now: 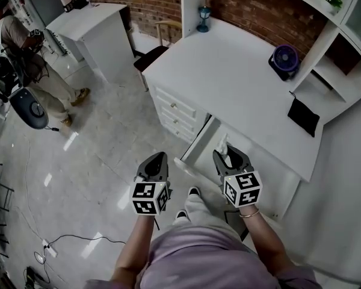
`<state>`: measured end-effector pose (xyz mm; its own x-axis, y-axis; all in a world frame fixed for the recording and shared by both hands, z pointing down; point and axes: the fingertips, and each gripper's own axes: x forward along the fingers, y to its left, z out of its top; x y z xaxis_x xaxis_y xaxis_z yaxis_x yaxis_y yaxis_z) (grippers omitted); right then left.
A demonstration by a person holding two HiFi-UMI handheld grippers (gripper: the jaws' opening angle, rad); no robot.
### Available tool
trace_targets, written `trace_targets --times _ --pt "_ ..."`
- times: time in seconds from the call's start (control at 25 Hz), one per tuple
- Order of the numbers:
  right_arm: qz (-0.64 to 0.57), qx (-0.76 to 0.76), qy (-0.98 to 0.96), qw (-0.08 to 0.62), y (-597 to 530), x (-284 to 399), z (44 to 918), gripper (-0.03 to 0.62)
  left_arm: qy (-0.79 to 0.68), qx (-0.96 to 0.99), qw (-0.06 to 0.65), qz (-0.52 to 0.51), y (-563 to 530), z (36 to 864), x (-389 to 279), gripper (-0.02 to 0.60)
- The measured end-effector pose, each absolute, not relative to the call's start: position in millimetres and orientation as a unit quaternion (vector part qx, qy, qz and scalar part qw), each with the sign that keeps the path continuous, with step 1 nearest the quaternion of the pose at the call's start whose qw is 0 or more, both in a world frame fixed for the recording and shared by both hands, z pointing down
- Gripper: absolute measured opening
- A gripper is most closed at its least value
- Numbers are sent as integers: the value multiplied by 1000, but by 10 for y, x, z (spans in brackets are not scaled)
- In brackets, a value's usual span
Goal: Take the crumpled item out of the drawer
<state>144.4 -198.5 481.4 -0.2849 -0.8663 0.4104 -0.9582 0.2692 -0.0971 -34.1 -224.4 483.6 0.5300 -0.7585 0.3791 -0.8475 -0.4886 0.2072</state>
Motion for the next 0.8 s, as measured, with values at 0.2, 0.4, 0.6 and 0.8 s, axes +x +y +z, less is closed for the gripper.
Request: trace_targets --times 0.2,0.4,0.6,0.8 --pt "161 588 -783 124 -1908 1403 4675 152 -470 855 184 117 -2198 4804 -376 0" --pt "158 592 -783 113 -1870 1376 4600 150 -473 855 181 113 -2168 4784 -432 0" --pt "149 595 -783 108 -1863 1367 4540 149 -474 854 181 112 -2161 4789 -461 0" --pt "146 596 -783 107 -1874 1394 4509 149 -473 855 181 112 -2173 4778 -432 0"
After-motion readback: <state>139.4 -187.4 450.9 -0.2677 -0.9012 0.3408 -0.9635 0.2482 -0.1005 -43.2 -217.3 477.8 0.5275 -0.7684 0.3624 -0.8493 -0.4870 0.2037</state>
